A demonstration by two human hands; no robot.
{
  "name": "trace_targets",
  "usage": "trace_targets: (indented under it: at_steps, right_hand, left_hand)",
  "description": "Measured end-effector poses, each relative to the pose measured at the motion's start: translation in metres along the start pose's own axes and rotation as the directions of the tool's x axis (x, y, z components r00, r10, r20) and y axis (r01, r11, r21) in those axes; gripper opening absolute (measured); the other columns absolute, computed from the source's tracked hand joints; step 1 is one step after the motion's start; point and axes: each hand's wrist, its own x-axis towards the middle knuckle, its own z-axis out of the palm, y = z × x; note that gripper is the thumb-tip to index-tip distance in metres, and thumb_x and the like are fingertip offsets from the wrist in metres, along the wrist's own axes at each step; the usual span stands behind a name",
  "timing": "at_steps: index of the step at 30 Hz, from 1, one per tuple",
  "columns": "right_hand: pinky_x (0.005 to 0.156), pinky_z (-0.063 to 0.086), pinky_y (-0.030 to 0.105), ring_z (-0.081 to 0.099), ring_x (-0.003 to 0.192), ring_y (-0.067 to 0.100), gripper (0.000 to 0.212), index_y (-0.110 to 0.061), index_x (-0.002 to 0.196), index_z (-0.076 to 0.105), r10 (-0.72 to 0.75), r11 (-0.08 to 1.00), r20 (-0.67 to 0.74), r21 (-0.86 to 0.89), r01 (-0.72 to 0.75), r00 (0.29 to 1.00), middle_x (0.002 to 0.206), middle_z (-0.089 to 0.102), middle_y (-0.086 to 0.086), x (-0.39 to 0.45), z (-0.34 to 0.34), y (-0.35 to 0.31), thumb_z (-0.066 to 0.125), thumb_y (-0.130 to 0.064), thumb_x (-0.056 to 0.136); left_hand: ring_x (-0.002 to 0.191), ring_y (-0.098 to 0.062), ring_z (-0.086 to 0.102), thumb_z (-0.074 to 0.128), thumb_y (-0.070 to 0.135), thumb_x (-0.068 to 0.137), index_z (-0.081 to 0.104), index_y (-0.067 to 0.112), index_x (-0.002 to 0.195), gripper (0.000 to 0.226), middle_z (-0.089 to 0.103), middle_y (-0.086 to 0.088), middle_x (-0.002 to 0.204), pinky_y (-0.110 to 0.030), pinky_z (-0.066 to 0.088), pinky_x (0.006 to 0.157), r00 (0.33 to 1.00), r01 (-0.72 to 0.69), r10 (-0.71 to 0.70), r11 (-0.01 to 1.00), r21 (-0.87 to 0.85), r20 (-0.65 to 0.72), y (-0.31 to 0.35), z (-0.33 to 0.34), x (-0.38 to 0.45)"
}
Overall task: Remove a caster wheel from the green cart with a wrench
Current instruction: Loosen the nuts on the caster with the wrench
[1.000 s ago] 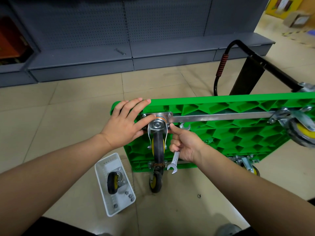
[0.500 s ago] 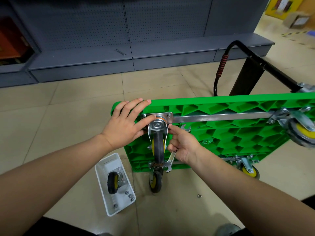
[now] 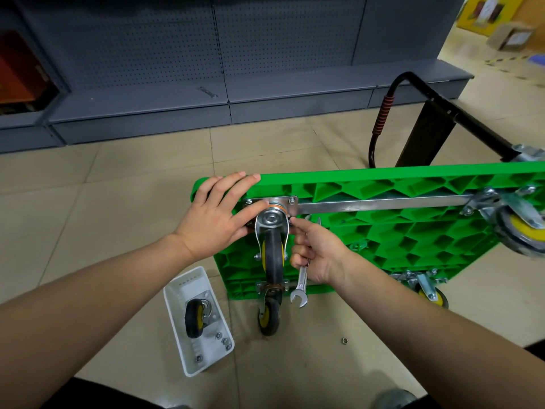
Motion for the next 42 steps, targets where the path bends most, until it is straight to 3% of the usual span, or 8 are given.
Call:
trace_targets:
  at_steps: [4, 8, 11, 15, 20, 27, 34, 42]
  right_hand:
    - [0.034, 0.015, 0.020, 0.016, 0.032, 0.006, 0.028, -0.011, 0.087, 0.062, -0.043, 0.997, -0.050, 0.062, 0.046, 0.998, 0.044, 0.024, -0.009, 0.0029, 0.0000, 0.0033, 0.053, -0.032, 0.104]
    - [0.032, 0.017, 0.021, 0.017, 0.031, 0.006, 0.017, -0.013, 0.091, 0.060, -0.084, 0.995, -0.090, 0.048, 0.089, 0.992, 0.043, 0.024, -0.009, 0.0078, 0.0015, 0.0061, 0.059, -0.027, 0.102]
    - [0.033, 0.017, 0.021, 0.016, 0.032, 0.007, 0.017, -0.020, 0.085, 0.057, -0.062, 0.998, -0.065, 0.030, 0.064, 0.996, 0.043, 0.023, -0.010, 0.0080, 0.0015, 0.0051, 0.064, -0.028, 0.098]
    - [0.035, 0.015, 0.020, 0.014, 0.032, 0.008, 0.030, -0.018, 0.077, 0.054, -0.020, 1.000, -0.022, 0.013, 0.020, 1.000, 0.043, 0.022, -0.009, 0.0027, 0.0017, 0.0019, 0.056, -0.035, 0.101]
    - [0.034, 0.016, 0.020, 0.015, 0.031, 0.007, 0.028, -0.010, 0.085, 0.059, -0.066, 0.997, -0.065, 0.038, 0.069, 0.996, 0.042, 0.022, -0.009, 0.0045, 0.0017, 0.0033, 0.050, -0.029, 0.103]
    - [0.035, 0.017, 0.020, 0.017, 0.030, 0.008, 0.025, -0.015, 0.082, 0.057, -0.042, 0.999, -0.047, -0.003, 0.042, 0.998, 0.042, 0.024, -0.009, 0.0048, 0.0024, 0.0053, 0.060, -0.032, 0.100]
    - [0.035, 0.016, 0.020, 0.015, 0.030, 0.008, 0.027, -0.009, 0.090, 0.060, -0.059, 0.998, -0.053, 0.027, 0.060, 0.997, 0.043, 0.021, -0.009, 0.0067, -0.0021, 0.0015, 0.050, -0.029, 0.104]
    - [0.035, 0.016, 0.020, 0.015, 0.031, 0.008, 0.028, -0.017, 0.079, 0.056, -0.015, 1.000, -0.010, -0.006, 0.015, 1.000, 0.042, 0.023, -0.008, 0.0052, 0.0011, 0.0017, 0.056, -0.033, 0.102]
  left_hand:
    - [0.139, -0.037, 0.042, 0.074, 0.051, 0.083, 0.055, 0.032, 0.141, 0.064, 0.041, -0.014, 0.156, -0.053, 0.033, 0.109, 1.000, 0.000, 0.000, 1.000, 0.002, -0.001, -0.0003, 0.0001, -0.0004]
    - [0.139, -0.037, 0.042, 0.074, 0.049, 0.083, 0.056, 0.031, 0.140, 0.063, 0.042, -0.014, 0.156, -0.053, 0.033, 0.109, 1.000, -0.003, 0.003, 1.000, -0.001, 0.001, 0.0000, 0.0005, -0.0005]
    - [0.139, -0.036, 0.042, 0.075, 0.049, 0.081, 0.058, 0.032, 0.139, 0.062, 0.043, -0.013, 0.155, -0.052, 0.032, 0.109, 1.000, -0.003, 0.003, 1.000, 0.004, -0.009, 0.0003, 0.0006, -0.0002]
    - [0.139, -0.036, 0.042, 0.077, 0.049, 0.079, 0.057, 0.032, 0.139, 0.066, 0.043, -0.013, 0.156, -0.052, 0.031, 0.109, 1.000, 0.000, 0.001, 1.000, 0.009, -0.008, 0.0004, -0.0005, 0.0001]
    - [0.139, -0.036, 0.041, 0.079, 0.049, 0.077, 0.057, 0.032, 0.140, 0.069, 0.042, -0.013, 0.156, -0.051, 0.030, 0.110, 1.000, -0.001, 0.001, 1.000, 0.013, -0.005, 0.0002, 0.0006, -0.0001]
    - [0.139, -0.036, 0.040, 0.078, 0.049, 0.078, 0.056, 0.032, 0.140, 0.068, 0.040, -0.013, 0.156, -0.052, 0.030, 0.110, 1.000, -0.002, 0.002, 1.000, 0.014, -0.009, 0.0009, -0.0004, -0.0001]
    - [0.139, -0.036, 0.040, 0.078, 0.049, 0.078, 0.057, 0.032, 0.140, 0.068, 0.043, -0.014, 0.155, -0.051, 0.030, 0.110, 1.000, -0.002, 0.002, 1.000, 0.011, -0.012, 0.0005, -0.0009, 0.0003]
    - [0.139, -0.036, 0.042, 0.077, 0.052, 0.080, 0.057, 0.032, 0.140, 0.067, 0.042, -0.013, 0.156, -0.051, 0.030, 0.110, 1.000, 0.001, -0.001, 1.000, 0.014, -0.007, 0.0004, -0.0008, 0.0001]
